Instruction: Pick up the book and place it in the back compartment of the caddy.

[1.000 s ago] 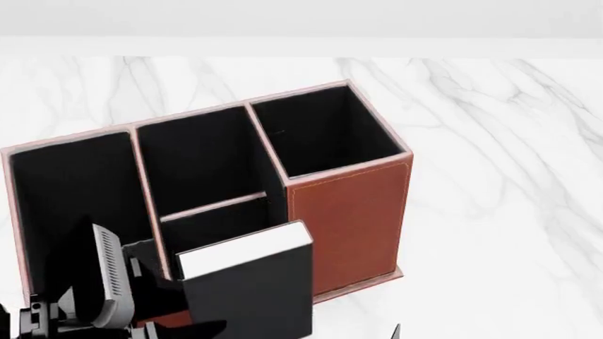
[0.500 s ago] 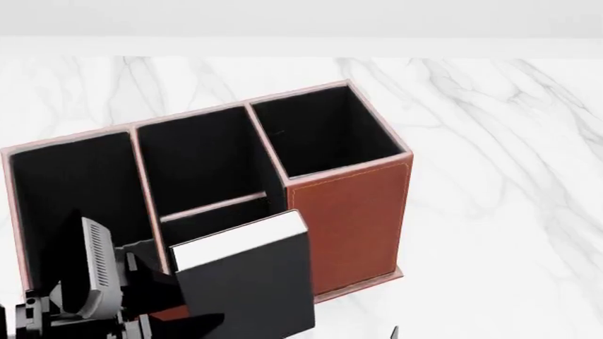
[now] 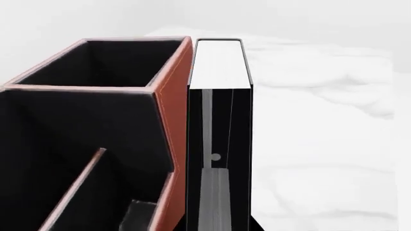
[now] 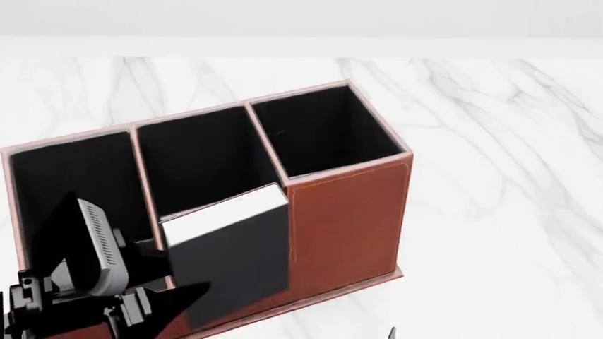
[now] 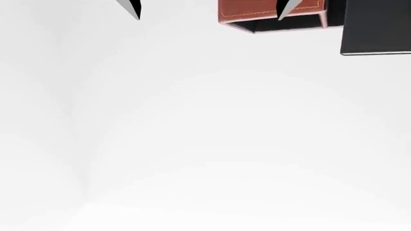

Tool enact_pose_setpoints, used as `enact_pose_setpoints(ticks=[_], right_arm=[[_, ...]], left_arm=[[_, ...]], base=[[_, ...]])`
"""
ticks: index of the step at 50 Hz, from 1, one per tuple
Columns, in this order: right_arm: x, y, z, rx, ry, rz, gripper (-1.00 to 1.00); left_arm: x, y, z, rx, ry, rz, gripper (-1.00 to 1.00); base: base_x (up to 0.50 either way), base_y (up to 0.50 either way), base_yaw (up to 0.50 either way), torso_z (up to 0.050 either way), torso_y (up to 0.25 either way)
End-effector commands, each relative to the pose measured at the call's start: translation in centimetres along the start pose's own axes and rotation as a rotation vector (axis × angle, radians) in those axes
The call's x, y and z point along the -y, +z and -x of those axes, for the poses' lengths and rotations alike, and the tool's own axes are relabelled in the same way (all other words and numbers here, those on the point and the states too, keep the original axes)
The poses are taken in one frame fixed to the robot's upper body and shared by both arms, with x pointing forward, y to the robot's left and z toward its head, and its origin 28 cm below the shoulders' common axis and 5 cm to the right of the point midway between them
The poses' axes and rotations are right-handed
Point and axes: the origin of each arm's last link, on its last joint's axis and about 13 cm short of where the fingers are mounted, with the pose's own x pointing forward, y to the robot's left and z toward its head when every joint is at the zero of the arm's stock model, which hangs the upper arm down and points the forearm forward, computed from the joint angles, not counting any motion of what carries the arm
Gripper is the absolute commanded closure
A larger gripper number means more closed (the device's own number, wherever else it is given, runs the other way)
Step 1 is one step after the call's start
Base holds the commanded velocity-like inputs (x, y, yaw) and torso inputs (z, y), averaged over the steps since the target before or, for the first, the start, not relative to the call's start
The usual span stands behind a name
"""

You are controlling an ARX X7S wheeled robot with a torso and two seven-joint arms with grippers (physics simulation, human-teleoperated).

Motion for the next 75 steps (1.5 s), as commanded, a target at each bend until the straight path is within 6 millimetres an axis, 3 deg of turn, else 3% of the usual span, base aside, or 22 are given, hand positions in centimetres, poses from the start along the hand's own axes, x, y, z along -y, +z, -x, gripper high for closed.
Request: enact_pose_setpoints(ticks=[1, 17, 47, 53, 75], right_arm=[[0.0, -0.1, 0.0, -0.002, 0.003, 0.001, -1.00], [-0.2, -0.4, -0.1, -0.008, 0.006, 0.006, -1.00], [-0.3, -0.4, -0.2, -0.022, -0.020, 0.068, -1.00], [-0.3, -0.3, -0.1, -0.002, -0.023, 0.039, -1.00], [-0.4, -0.8, -0.2, -0.010, -0.006, 0.043, -1.00]], left_arm=[[-1.2, 1.8, -0.1, 0.037, 0.034, -0.004, 1.00], [-3.0, 1.8, -0.2, -0.040, 0.049, -0.044, 1.00], [-2.7, 1.8, -0.1, -0.033, 0.002, -0.067, 1.00], [-3.2, 1.6, -0.6, -0.009, -0.150, -0.067, 1.00], [-4.6, 2.2, -1.0, -0.034, -0.131, -0.060, 1.00]], base=[[0.00, 0.00, 0.00, 0.000, 0.010], [0.00, 0.00, 0.00, 0.001, 0.001], [0.00, 0.00, 0.00, 0.000, 0.001], [0.00, 0.00, 0.00, 0.000, 0.000], [0.00, 0.00, 0.00, 0.000, 0.001]])
